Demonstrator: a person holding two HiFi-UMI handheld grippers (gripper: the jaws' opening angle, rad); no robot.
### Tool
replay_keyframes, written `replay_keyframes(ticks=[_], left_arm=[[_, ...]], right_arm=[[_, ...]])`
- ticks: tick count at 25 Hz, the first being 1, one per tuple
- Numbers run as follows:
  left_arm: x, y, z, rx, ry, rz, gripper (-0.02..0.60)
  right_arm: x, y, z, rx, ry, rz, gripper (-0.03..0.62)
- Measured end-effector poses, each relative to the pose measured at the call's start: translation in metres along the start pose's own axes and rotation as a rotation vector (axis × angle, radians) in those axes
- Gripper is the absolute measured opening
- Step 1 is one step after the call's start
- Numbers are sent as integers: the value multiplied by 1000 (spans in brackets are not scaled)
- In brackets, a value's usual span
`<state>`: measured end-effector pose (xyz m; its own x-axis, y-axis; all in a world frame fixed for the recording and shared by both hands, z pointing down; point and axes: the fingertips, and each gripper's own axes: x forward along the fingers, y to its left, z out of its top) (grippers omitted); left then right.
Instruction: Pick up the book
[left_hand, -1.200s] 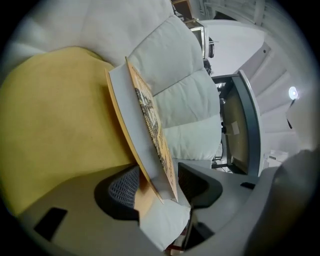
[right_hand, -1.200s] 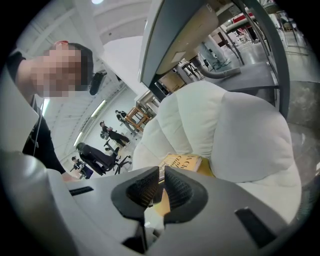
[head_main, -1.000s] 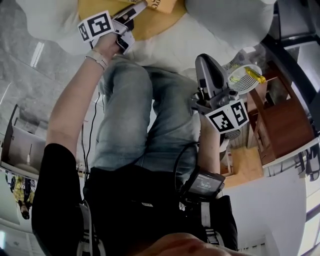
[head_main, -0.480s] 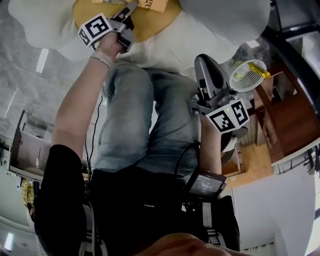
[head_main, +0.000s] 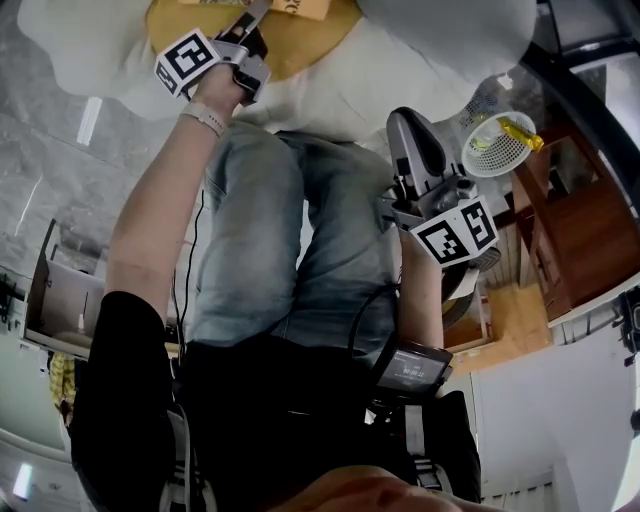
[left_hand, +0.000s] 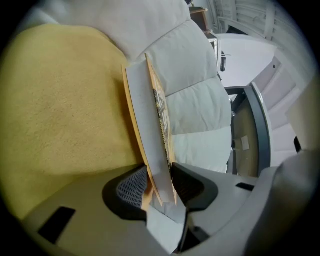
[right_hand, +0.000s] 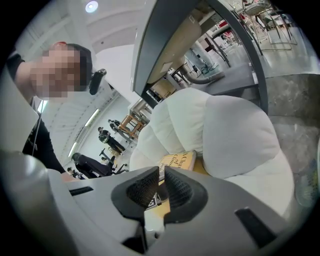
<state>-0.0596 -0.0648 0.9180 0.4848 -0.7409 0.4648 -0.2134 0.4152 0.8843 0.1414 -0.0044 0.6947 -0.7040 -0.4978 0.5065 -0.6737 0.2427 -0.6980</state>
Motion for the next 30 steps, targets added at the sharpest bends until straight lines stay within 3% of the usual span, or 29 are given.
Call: replay_keyframes(ticks=[8, 17, 22, 30], left_arm=[[-2, -23, 6, 55, -28, -54, 164], [18, -83, 34, 31, -11, -221, 205], [29, -102, 39, 21, 18, -227, 224], [20, -95, 37, 50, 26, -168, 211]], right_arm=[[-2, -4, 2, 25, -13, -10, 49], [0, 2, 4, 55, -15, -25, 49], [-1, 1, 6, 86, -26, -32, 49], [-8, 8, 8, 119, -36, -34, 49]])
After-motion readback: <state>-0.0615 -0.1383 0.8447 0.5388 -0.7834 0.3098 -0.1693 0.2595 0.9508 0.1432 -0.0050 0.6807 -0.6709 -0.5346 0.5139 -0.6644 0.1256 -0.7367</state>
